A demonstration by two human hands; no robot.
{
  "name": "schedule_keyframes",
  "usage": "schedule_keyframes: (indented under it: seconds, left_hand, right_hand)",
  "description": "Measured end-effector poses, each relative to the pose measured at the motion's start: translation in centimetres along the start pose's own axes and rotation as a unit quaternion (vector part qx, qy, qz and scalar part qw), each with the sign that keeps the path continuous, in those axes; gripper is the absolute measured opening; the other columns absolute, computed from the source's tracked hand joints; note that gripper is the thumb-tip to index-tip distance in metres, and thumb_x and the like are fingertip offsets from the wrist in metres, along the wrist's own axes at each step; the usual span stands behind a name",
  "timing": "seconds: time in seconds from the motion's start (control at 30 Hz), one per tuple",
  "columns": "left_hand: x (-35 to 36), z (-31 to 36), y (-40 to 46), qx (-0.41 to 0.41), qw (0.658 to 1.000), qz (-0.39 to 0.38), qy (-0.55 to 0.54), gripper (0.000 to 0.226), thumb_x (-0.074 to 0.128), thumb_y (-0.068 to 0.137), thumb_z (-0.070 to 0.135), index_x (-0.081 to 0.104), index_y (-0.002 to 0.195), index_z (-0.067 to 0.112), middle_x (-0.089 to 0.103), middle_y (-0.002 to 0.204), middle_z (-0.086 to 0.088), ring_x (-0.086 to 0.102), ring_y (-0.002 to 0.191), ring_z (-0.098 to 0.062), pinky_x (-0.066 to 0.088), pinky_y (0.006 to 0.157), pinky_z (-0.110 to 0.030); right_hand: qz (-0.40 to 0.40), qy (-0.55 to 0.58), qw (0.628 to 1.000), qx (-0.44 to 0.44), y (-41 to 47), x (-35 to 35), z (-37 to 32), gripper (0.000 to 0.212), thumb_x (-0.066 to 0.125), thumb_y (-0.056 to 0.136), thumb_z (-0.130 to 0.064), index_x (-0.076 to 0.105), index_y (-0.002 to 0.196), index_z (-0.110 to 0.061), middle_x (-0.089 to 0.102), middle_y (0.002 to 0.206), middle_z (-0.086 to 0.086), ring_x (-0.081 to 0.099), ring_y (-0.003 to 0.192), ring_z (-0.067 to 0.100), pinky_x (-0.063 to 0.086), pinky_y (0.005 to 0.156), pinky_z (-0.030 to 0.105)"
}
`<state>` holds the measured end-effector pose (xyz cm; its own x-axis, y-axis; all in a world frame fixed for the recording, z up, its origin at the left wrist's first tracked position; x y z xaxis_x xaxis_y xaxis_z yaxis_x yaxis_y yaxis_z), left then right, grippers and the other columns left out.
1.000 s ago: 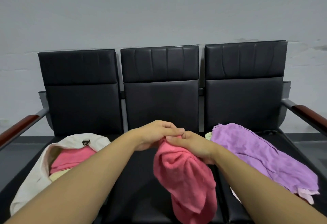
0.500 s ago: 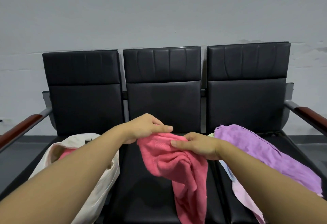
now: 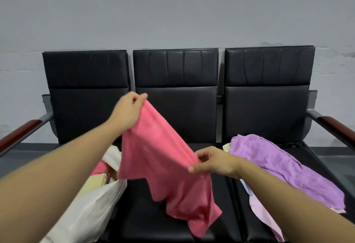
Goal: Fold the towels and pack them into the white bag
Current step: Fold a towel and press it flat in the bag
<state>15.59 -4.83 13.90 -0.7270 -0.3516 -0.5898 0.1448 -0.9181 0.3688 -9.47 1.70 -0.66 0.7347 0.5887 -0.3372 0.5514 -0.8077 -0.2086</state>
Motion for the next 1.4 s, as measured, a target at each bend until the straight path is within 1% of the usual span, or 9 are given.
schedule_keyframes:
  seconds: [0.1, 0.27, 0.43, 0.53, 0.63, 0.83, 1.0, 1.23, 1.4]
  left_hand:
    - [-2.8, -1.0, 1.3, -0.014, 0.999, 0.025, 0.022, 0.039, 0.045, 0.106, 0.045, 0.061, 0.091, 0.013, 0.059, 0.085, 0.003, 0.054, 0.080, -0.015, 0.035, 0.072, -0.033]
    - [-6.2, -3.5, 1.7, -0.059, 0.994, 0.086, 0.028, 0.046, 0.045, 0.106, 0.044, 0.064, 0.097, 0.003, 0.058, 0.086, -0.002, 0.051, 0.079, -0.017, 0.035, 0.065, -0.035]
    - [-8.0, -5.9, 1.5, -0.094, 0.988, 0.122, 0.022, 0.043, 0.048, 0.106, 0.042, 0.065, 0.096, 0.004, 0.058, 0.087, -0.002, 0.054, 0.088, -0.023, 0.036, 0.079, -0.035]
    - [-8.2, -5.7, 1.4, -0.099, 0.985, 0.139, 0.023, 0.042, 0.046, 0.106, 0.042, 0.057, 0.083, 0.009, 0.054, 0.079, -0.005, 0.051, 0.079, -0.024, 0.036, 0.074, -0.036]
    - [-8.4, -5.5, 1.6, -0.099, 0.983, 0.156, 0.008, 0.044, 0.044, 0.106, 0.043, 0.057, 0.084, 0.007, 0.054, 0.080, -0.004, 0.051, 0.080, -0.024, 0.036, 0.073, -0.037]
    - [-10.0, -6.1, 2.2, -0.111, 0.977, 0.184, -0.002, 0.046, 0.046, 0.105, 0.043, 0.064, 0.097, 0.002, 0.059, 0.094, -0.009, 0.054, 0.089, -0.025, 0.038, 0.079, -0.037]
    - [-10.5, -6.8, 2.2, -0.134, 0.973, 0.189, -0.001, 0.045, 0.046, 0.106, 0.040, 0.064, 0.092, 0.001, 0.059, 0.090, -0.012, 0.053, 0.085, -0.028, 0.038, 0.078, -0.038]
    - [-11.6, -9.0, 2.3, -0.176, 0.961, 0.215, -0.012, 0.045, 0.047, 0.105, 0.039, 0.061, 0.081, 0.005, 0.058, 0.085, -0.013, 0.054, 0.083, -0.030, 0.042, 0.078, -0.043]
    - [-11.8, -10.5, 1.8, -0.194, 0.957, 0.217, -0.002, 0.051, 0.046, 0.106, 0.039, 0.050, 0.066, 0.009, 0.051, 0.074, -0.010, 0.050, 0.078, -0.031, 0.039, 0.076, -0.041]
  right_hand:
    - [-0.009, -0.064, 0.998, 0.018, 0.2, -0.2, 1.6, 0.035, 0.081, 0.082, -0.042, 0.077, 0.105, -0.016, 0.076, 0.109, 0.007, 0.071, 0.106, 0.025, 0.054, 0.099, 0.041]
    - [0.019, -0.216, 0.972, 0.094, 0.4, -2.3, 6.0, 0.033, 0.077, 0.084, -0.044, 0.065, 0.073, -0.016, 0.055, 0.064, -0.012, 0.047, 0.062, 0.007, 0.042, 0.065, 0.029]
    - [0.064, -0.112, 0.981, 0.146, -0.2, -3.5, 7.9, 0.027, 0.072, 0.091, -0.032, 0.066, 0.095, -0.006, 0.061, 0.082, 0.005, 0.056, 0.071, 0.020, 0.050, 0.060, 0.026]
    - [0.082, -0.215, 0.961, 0.151, 0.1, -3.4, 7.0, 0.010, 0.064, 0.087, -0.022, 0.060, 0.094, -0.017, 0.067, 0.092, 0.003, 0.066, 0.070, 0.019, 0.057, 0.055, 0.029]
    - [0.142, -0.329, 0.925, 0.128, 0.9, -4.0, 5.6, 0.007, 0.058, 0.078, -0.021, 0.052, 0.082, -0.022, 0.065, 0.081, 0.000, 0.068, 0.069, 0.024, 0.058, 0.062, 0.037]
    - [0.190, -0.097, 0.968, 0.136, -0.1, -5.1, 7.2, 0.018, 0.044, 0.094, -0.005, 0.060, 0.097, -0.012, 0.066, 0.090, 0.012, 0.074, 0.063, 0.029, 0.061, 0.057, 0.042]
    - [0.163, -0.238, 0.945, 0.157, -0.9, -5.6, 8.4, 0.024, 0.044, 0.100, -0.026, 0.062, 0.099, -0.011, 0.069, 0.099, 0.006, 0.066, 0.096, 0.025, 0.050, 0.091, 0.038]
    - [0.254, -0.261, 0.921, 0.139, -2.6, -8.7, 8.7, 0.026, 0.042, 0.104, -0.025, 0.059, 0.091, -0.011, 0.068, 0.077, 0.007, 0.070, 0.068, 0.029, 0.052, 0.061, 0.037]
    - [0.307, -0.138, 0.929, 0.152, -4.0, -11.0, 10.8, 0.046, 0.063, 0.095, -0.045, 0.047, 0.068, -0.012, 0.053, 0.056, 0.003, 0.064, 0.051, 0.020, 0.055, 0.062, 0.038]
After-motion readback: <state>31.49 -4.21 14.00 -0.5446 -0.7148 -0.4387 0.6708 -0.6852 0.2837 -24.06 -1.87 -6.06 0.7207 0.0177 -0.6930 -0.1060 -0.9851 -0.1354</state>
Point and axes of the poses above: each hand's wrist, its own y-axis towards the middle knuckle, its own x-axis out of the palm, z = x × y, the point moved 8 cm from there along y, towards the middle knuckle
